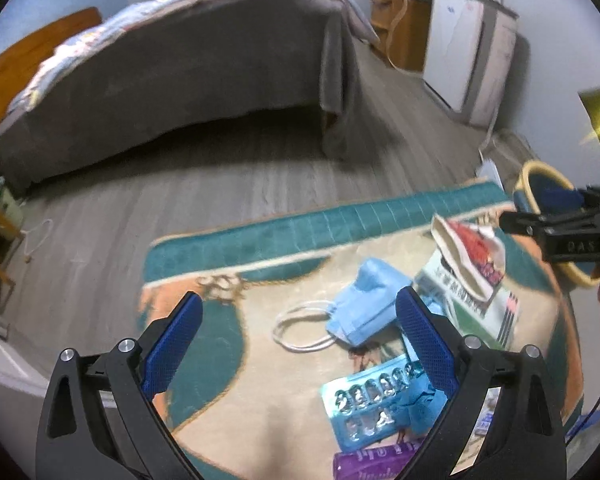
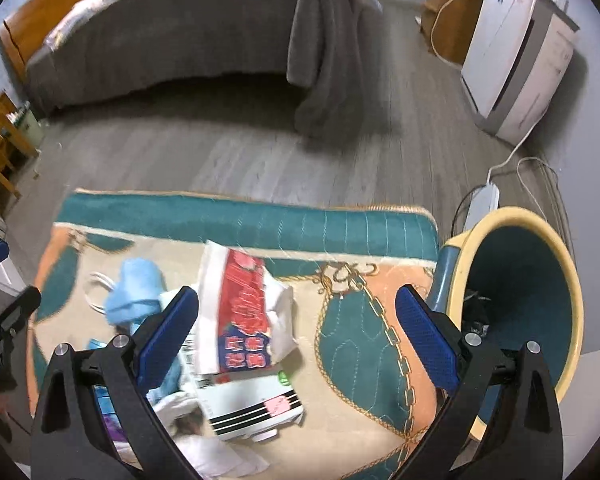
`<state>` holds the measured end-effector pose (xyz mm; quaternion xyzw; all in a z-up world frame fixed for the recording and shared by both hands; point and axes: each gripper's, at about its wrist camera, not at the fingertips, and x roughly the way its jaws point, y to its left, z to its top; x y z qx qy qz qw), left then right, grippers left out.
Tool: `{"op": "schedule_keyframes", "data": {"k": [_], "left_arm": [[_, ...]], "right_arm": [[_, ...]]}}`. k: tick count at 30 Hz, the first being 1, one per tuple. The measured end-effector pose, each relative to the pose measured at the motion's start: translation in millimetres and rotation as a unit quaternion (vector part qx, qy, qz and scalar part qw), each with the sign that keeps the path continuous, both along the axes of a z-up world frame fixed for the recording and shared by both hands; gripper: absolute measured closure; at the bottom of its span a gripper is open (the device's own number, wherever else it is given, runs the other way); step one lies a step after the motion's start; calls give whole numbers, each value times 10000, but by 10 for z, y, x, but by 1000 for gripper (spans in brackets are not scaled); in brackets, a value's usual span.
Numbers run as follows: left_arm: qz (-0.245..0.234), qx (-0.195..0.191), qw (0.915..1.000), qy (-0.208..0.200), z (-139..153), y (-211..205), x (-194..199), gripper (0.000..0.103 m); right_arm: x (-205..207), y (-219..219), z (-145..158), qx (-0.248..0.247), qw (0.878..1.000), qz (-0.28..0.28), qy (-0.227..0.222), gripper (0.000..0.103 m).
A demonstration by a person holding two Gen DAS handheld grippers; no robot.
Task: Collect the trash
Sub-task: 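Grasp the red-and-white paper bag with the right tool while the left tool grasps the blue mask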
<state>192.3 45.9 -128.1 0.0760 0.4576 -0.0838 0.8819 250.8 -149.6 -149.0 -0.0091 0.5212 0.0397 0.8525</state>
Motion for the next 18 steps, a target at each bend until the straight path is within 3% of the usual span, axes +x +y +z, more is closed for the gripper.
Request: {"op": "schedule_keyframes", "data": {"k": [6,8,18], "left_arm": [[-458,69,9979,443,-291,-271,134,13],[-558,79,9968,559,-350,-342,169,24],[-756,216,9918,1005,-589,-573,323,43]], "right_arm": [[114,-45,-214,181,9991,145,358,46],[135,-34,-254,229,9984,263,436,51],[155,57,-401,404,9947,637,696,64]]}}
